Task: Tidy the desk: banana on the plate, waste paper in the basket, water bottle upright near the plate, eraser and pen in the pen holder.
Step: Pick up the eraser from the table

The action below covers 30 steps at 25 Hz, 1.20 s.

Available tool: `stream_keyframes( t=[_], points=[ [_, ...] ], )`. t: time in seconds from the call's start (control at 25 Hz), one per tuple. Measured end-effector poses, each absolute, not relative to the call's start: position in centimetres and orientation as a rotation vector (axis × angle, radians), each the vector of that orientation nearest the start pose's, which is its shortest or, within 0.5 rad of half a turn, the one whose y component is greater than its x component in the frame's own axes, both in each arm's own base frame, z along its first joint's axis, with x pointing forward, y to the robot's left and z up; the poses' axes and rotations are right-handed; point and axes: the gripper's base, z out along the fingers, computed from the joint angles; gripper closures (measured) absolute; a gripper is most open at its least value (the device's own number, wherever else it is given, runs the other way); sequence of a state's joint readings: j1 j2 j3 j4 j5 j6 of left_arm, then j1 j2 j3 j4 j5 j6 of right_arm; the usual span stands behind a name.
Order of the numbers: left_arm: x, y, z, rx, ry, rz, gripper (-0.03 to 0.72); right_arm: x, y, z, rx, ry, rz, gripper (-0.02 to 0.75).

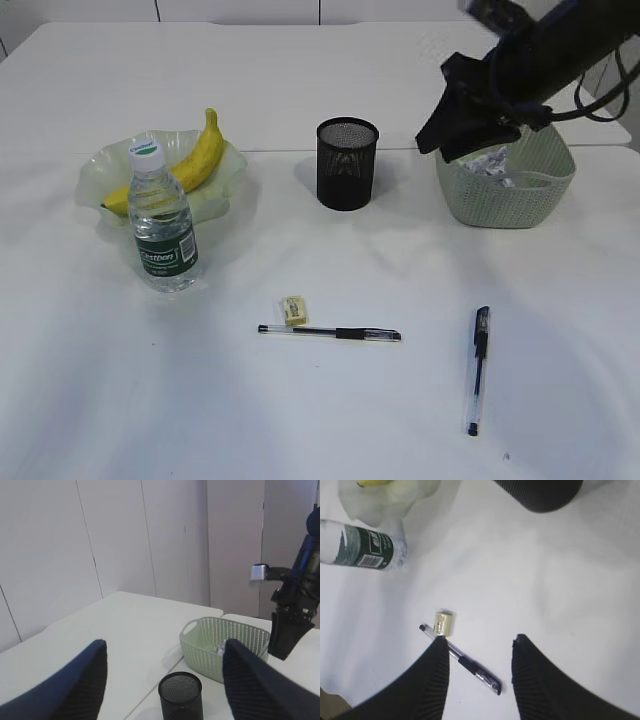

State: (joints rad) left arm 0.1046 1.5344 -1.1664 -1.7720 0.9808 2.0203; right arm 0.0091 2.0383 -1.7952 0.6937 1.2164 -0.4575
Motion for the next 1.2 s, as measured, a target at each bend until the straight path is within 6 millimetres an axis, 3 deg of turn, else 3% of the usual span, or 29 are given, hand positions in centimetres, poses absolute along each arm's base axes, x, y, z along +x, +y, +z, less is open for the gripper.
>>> stream_keyframes(
  t=[0.24, 0.4, 0.6, 0.8, 1.2],
  points=[
    [33.5, -3.8, 35.8, 0.699, 1.442, -0.589, 0.182, 43.1, 8.1, 27.7, -0.256, 2.729, 0.827, 0.423],
    [33.5, -3.8, 35.9, 0.695, 1.444, -0.591, 0.182, 43.1, 9.0, 28.2, -0.195, 2.791, 0.668, 0.423],
    [33.5, -3.8, 35.9, 0.695, 1.444, -0.591, 0.182, 42.3, 11.8, 27.8, -0.261, 2.85, 0.478, 0.423],
    [33.5, -3.8, 35.9, 0.694, 1.445, -0.592, 0.182, 41.1, 15.1, 27.6, -0.318, 2.87, 0.448, 0.423],
    [33.5, -3.8, 35.9, 0.663, 1.464, -0.628, 0.182, 41.5, 16.1, 25.7, -0.197, 2.94, 0.472, 0.423]
  ],
)
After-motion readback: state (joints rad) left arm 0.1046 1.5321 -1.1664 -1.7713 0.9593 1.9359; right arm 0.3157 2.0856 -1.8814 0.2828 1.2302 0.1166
